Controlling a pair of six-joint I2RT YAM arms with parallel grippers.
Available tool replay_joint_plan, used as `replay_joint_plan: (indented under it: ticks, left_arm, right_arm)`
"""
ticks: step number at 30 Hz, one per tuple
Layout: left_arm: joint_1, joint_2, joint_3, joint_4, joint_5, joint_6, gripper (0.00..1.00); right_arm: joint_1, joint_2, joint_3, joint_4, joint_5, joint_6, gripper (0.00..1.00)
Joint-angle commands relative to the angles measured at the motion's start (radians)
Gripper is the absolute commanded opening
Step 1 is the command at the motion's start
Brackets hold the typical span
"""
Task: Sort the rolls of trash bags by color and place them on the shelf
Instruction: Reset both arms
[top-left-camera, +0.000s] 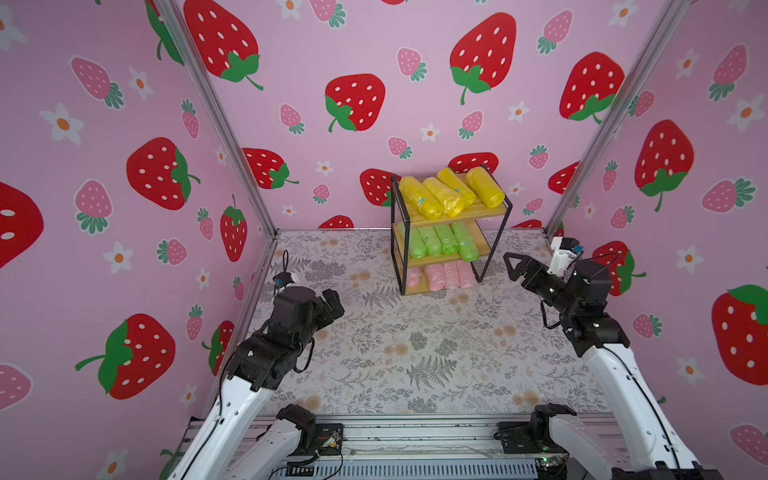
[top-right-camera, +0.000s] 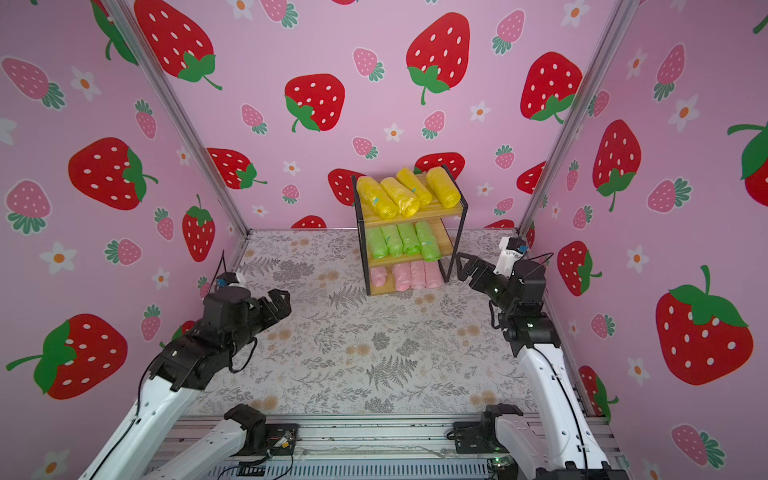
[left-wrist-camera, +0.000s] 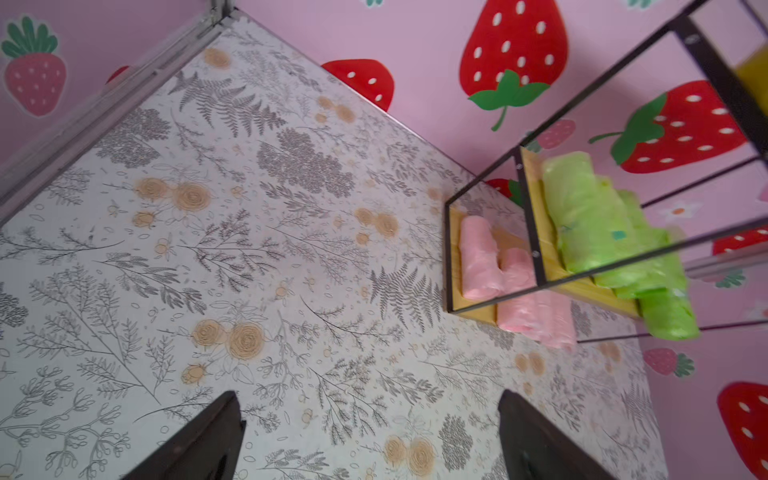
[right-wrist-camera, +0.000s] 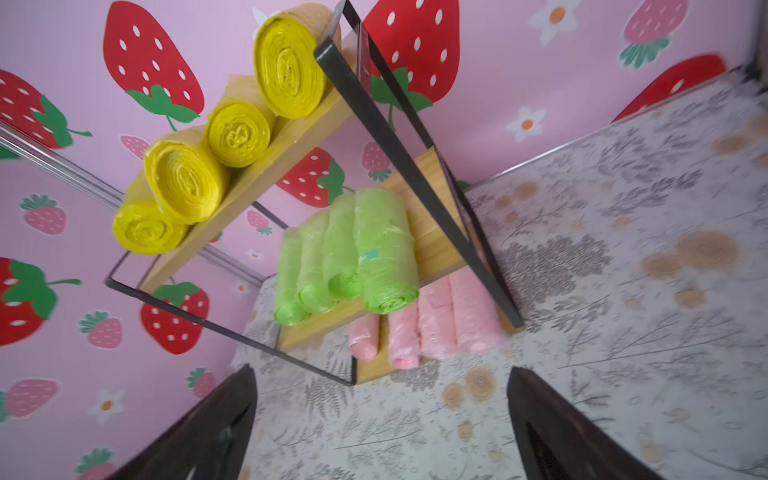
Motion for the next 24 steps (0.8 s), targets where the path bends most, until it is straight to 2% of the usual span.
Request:
replay_joint_plan:
  ticks: [1,3,5,8,12,15,17,18,22,24]
  left_arm:
    - [0.201,0.100,0.018,0.081,0.262,0.108,0.99]
    - [0.279,0.132,-0.005,0.202,0.276,0.114,1.00]
    - [0.289,0.123,-0.048,0.358,0.196,0.164,1.00]
    - [0.291,0.120,-0.129,0.536,0.098,0.266,1.00]
    - [0.290,0.174,-0.172,0.630,0.083,0.357,1.00]
    - [0.290,0.171,-0.266,0.777,0.068,0.369,1.00]
    - [0.290,0.173,-0.318,0.842,0.044,0.387,1.00]
    - [0.290,0.178,-0.336,0.856,0.028,0.397,1.00]
    - [0.291,0.221,-0.390,0.897,-0.060,0.397,1.00]
    - [0.290,0.252,-0.418,0.931,-0.070,0.383,1.00]
  right_arm:
    - [-0.001,-0.034,-0.078,0.095,0.192,-0.282,0.99]
    - [-0.002,-0.027,-0.132,0.142,0.309,-0.270,0.99]
    - [-0.003,-0.004,-0.184,0.193,0.380,-0.265,0.99]
    - [-0.003,0.079,-0.249,0.286,0.417,-0.272,0.99]
    - [-0.004,0.191,-0.357,0.494,0.505,-0.254,0.99]
    - [-0.004,0.305,-0.394,0.621,0.533,-0.279,0.99]
    - [-0.004,0.358,-0.391,0.639,0.575,-0.295,0.99]
    - [-0.005,0.370,-0.377,0.613,0.589,-0.311,0.99]
    - [-0.010,0.433,-0.447,0.788,0.682,-0.342,0.99]
    - [-0.016,0.490,-0.479,0.897,0.664,-0.339,0.99]
